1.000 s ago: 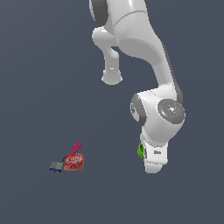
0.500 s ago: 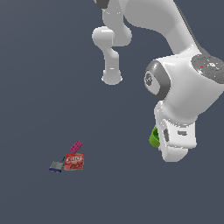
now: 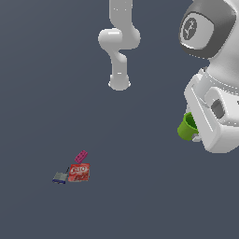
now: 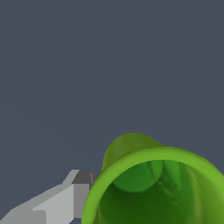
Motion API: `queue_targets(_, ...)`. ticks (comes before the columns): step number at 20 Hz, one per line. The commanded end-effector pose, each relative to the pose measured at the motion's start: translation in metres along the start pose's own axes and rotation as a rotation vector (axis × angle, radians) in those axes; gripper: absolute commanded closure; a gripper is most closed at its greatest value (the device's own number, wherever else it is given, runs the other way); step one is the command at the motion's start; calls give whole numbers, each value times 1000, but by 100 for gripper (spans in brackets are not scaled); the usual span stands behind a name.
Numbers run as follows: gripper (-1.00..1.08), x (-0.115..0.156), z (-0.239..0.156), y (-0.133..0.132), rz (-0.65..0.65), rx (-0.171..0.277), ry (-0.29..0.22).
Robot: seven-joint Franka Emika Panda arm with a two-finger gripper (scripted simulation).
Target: Pick up a designated object from a clutter of objects.
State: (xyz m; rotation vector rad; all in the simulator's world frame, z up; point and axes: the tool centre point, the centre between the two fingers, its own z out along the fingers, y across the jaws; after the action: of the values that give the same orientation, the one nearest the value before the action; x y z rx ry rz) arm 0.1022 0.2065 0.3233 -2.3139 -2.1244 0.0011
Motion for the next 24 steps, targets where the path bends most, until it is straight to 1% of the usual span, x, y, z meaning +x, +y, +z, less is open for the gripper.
queue_targets(1, 108, 7, -28, -3, 0, 0, 0)
queue_targets(6, 108, 18, -72, -5, 1, 0, 1)
queue_targets(11, 108, 25, -100, -6, 2, 0, 1)
queue_targets(17, 108, 30, -119, -6, 2, 0, 1)
queue_targets(24, 108, 32, -126, -6, 3, -1, 0)
